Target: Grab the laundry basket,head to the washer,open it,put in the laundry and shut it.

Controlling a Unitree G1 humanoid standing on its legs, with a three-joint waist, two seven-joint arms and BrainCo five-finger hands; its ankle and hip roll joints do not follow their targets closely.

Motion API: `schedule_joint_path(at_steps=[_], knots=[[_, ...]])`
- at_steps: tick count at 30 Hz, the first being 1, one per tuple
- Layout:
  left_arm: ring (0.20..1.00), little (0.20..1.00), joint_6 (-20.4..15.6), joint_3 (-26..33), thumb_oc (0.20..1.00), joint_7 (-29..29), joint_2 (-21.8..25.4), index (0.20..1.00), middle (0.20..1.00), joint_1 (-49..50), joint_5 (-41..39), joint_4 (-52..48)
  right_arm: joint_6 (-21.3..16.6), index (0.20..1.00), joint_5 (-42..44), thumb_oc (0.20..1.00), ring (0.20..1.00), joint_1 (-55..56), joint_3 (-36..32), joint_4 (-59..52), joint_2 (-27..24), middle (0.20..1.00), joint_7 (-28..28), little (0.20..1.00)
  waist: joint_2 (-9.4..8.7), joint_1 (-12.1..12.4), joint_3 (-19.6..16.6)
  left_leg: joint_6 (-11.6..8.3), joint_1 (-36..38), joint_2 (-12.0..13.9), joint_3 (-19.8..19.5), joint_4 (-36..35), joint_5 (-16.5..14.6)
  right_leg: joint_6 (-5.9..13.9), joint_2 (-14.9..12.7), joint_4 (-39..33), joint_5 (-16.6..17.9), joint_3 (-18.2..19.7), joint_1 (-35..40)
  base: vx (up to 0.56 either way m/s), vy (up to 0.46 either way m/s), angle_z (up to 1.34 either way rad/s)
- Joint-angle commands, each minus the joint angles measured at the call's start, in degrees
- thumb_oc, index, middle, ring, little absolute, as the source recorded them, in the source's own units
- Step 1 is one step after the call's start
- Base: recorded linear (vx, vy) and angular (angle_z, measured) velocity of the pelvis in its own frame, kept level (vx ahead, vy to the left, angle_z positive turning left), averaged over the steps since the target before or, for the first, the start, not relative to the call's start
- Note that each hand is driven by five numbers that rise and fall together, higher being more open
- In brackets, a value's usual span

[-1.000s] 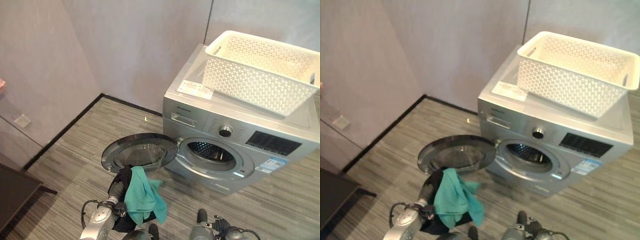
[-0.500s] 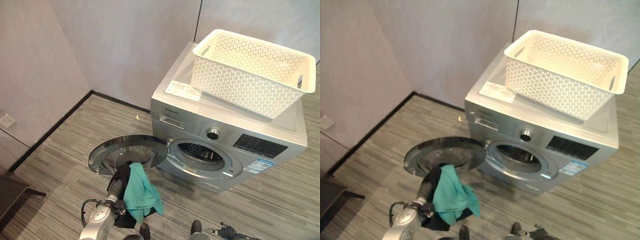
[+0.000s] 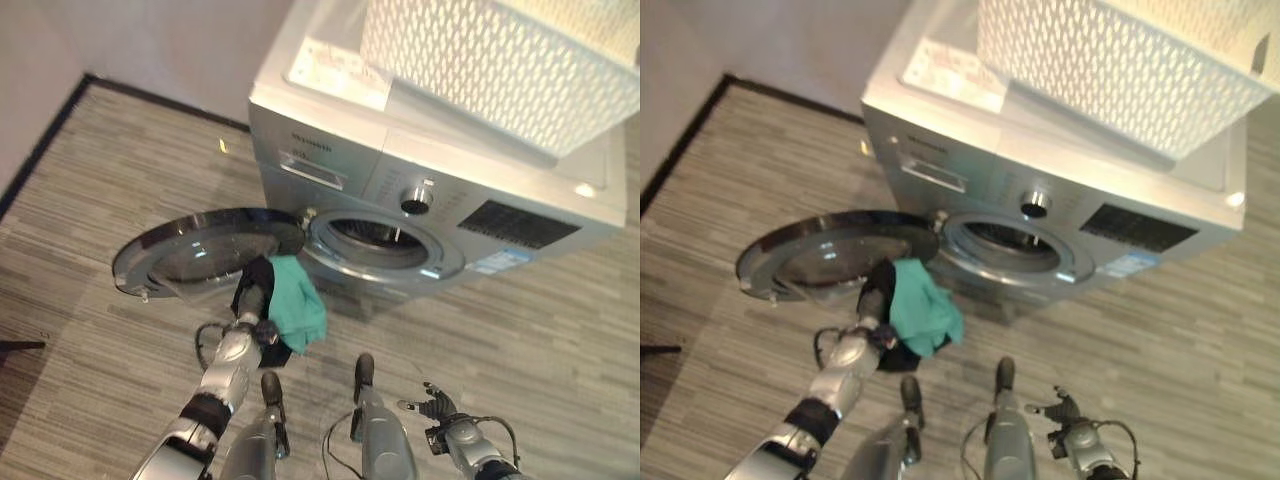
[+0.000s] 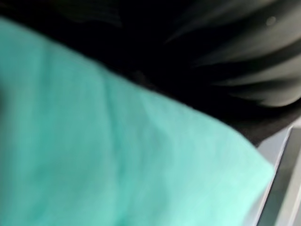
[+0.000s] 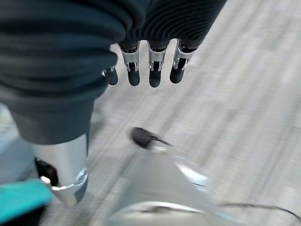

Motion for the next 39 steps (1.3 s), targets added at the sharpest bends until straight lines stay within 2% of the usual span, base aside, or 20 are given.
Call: schedule_joint_path(at_steps=[1, 6, 12, 19, 24, 32, 39], knots=[[0.200, 0.200, -7.11, 2.91, 0.200, 2.35, -2.12, 0.200, 0.200, -5.78, -3.06, -4.45, -0.76, 1.000, 1.39, 1.000, 1.000, 1.29, 2.46, 0.11, -1.58, 1.000, -2.50, 1.000, -0.02, -0.63, 1.39, -0.39, -3.72, 1.68, -1.98, 8.61, -11.24, 2.52, -4.28, 3.43, 2.66, 0.17, -7.51, -0.09, -0.068, -0.01], [0.200, 0.200, -8.37, 1.73, 0.200, 4.49, -3.57, 0.200, 0.200, -13.31, -4.41, -1.79, -1.45, 1.000, 2.34, 1.000, 1.000, -0.62, 3.12, -1.79, -1.94, 1.000, -4.28, 1.000, 0.32, -2.47, 1.42, -1.52, -10.37, 2.39, -2.07, 9.45, -10.48, 2.44, -4.20, 3.40, 2.57, 0.26, -13.37, -0.07, -0.059, 0.04], [0.200, 0.200, -9.96, 2.06, 0.200, 8.27, -2.69, 0.200, 0.200, -23.66, -3.74, 0.20, -2.67, 1.000, 2.13, 1.000, 1.000, -4.13, 5.19, -6.97, -2.88, 1.000, -6.75, 1.000, 0.64, -4.60, 1.63, -2.61, -17.29, 3.42, -2.55, 10.23, -9.78, 2.23, -3.46, 3.80, 2.10, 1.01, -20.04, -0.04, -0.049, -0.01], [0.200, 0.200, -10.77, 0.66, 0.200, 9.29, -5.01, 0.200, 0.200, -24.21, -2.03, -2.24, -2.92, 1.000, 2.23, 1.000, 1.000, -6.13, 6.26, -5.62, -2.04, 1.000, -7.06, 1.000, 1.82, -4.43, 1.19, -3.01, -22.08, 3.55, -3.64, 10.82, -9.29, 1.88, -3.29, 4.67, 1.52, 1.72, -24.85, -0.01, -0.065, 0.04], [0.200, 0.200, -9.56, -4.10, 0.200, 8.52, -8.80, 0.200, 0.200, -22.74, 0.49, -1.57, -3.62, 1.000, 3.44, 1.000, 1.000, -7.67, 6.84, -4.19, -1.86, 1.000, -7.77, 1.000, 3.25, -4.41, 0.85, -3.43, -24.42, 3.96, -3.64, 11.39, -8.91, 1.16, -2.13, 5.89, 0.31, 2.80, -28.23, -0.01, -0.051, 0.03], [0.200, 0.200, -9.03, -8.08, 0.200, 7.83, -11.82, 0.200, 0.200, -22.31, 0.29, -4.62, -3.81, 1.000, 3.90, 1.000, 1.000, -10.99, 8.37, -5.13, -2.23, 1.000, -9.97, 1.000, 4.30, -4.10, 2.93, -2.29, -27.27, 4.41, -3.71, 12.93, -9.28, 0.42, -0.51, 7.55, -0.67, 4.28, -32.40, -0.02, -0.041, -0.07], [0.200, 0.200, -8.87, -10.59, 0.200, 7.55, -13.92, 0.200, 0.200, -25.47, 0.08, -5.71, -3.56, 1.000, 3.42, 1.000, 1.000, -13.95, 10.16, -5.12, -2.33, 1.000, -10.64, 1.000, 5.42, -4.39, 3.53, -2.44, -30.02, 4.33, -5.19, 12.76, -8.34, -0.23, 0.06, 8.58, -0.95, 5.15, -35.58, 0.00, -0.043, -0.02]])
